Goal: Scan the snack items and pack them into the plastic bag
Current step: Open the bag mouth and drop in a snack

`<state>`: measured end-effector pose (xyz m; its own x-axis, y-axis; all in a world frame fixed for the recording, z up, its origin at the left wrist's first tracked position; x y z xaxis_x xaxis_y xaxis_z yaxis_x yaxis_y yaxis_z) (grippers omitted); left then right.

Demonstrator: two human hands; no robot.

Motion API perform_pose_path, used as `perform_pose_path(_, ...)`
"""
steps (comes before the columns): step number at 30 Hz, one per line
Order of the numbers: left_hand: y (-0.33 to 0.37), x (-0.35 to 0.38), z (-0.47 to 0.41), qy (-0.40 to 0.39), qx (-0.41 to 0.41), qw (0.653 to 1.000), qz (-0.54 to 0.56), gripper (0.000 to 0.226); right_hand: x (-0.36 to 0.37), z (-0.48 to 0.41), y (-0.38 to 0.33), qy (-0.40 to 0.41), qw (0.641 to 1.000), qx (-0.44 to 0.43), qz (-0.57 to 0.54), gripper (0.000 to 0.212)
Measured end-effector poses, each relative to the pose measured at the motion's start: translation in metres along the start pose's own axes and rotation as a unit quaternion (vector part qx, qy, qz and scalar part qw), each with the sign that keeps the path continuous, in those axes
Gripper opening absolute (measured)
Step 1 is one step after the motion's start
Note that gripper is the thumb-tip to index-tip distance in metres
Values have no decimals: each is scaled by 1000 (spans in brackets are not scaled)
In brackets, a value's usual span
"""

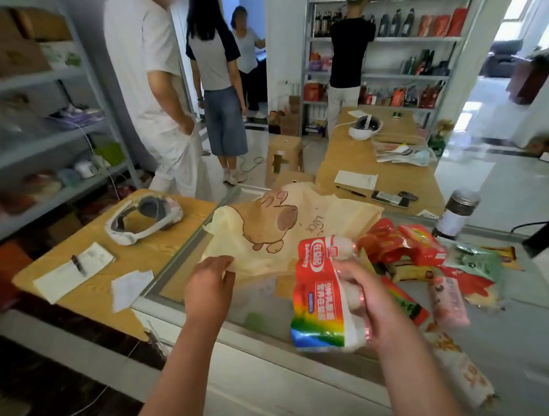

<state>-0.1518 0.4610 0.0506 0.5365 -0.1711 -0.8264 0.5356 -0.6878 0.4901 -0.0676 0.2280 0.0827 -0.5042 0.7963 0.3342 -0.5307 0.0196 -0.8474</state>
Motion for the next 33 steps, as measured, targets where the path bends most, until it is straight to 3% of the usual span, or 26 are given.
perform_pose_path(2, 5, -17, -9, 91, -50, 994, 26, 28, -2, -7, -3, -75, 994, 27, 70, 41)
perform_pose_path(5, 21, -44, -30, 192, -22, 981, 14, 29, 9, -17, 4, -165, 971, 79, 153, 26)
perform_pose_path(7, 37, -61, -39, 229, 6, 973, 16, 31, 22, -27, 8, -180, 965, 82, 169, 16)
perform_pose_path(9, 52, -74, -43, 247, 38, 968, 13, 33, 34, -44, 10, -176, 972, 89, 126, 26)
perform_pose_path(11, 59, -86, -42, 251, 55, 966, 3, 32, 44, -61, -3, -156, 983, 74, 61, 34)
perform_pose_path(13, 58, -93, -39, 251, 70, 965, -4, 27, 48, -79, -27, -116, 992, 41, -13, 21)
perform_pose_path(16, 49, -99, -40, 242, 92, 966, -22, 24, 45, -98, -79, -54, 990, -36, -129, 43)
perform_pose_path(18, 41, -99, -44, 227, 99, 968, -30, 27, 37, -103, -102, -19, 976, -100, -191, 39)
perform_pose_path(21, 36, -98, -51, 191, 107, 976, 9, 30, 36, -107, -117, 11, 969, -166, -184, 16)
perform_pose_path(22, 37, -99, -55, 180, 113, 977, 23, 31, 39, -111, -116, 13, 969, -162, -188, 15)
perform_pose_path(25, 40, -100, -68, 159, 141, 976, 42, 37, 61, -123, -102, -7, 981, -90, -172, 41)
perform_pose_path(28, 40, -103, -81, 159, 149, 972, 86, 39, 85, -125, -74, -11, 989, -43, -138, 28)
perform_pose_path(31, 43, -105, -88, 163, 151, 966, 135, 39, 112, -128, -45, -7, 991, -1, -135, 35)
perform_pose_path(33, 44, -105, -91, 163, 159, 963, 143, 39, 125, -126, -35, -11, 992, 22, -128, 27)
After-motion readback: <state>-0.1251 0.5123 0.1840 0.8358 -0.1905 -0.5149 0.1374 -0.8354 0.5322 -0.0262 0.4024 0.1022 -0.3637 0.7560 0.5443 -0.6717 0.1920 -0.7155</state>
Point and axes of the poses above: each hand's wrist, its own z-axis away from the middle knuckle, its own x-axis out of the palm, y = z × x, the point moved 4 cm from there along -z, towards the middle knuckle, and after that the axes turned 4 degrees about -x, right-handed, at the moved point
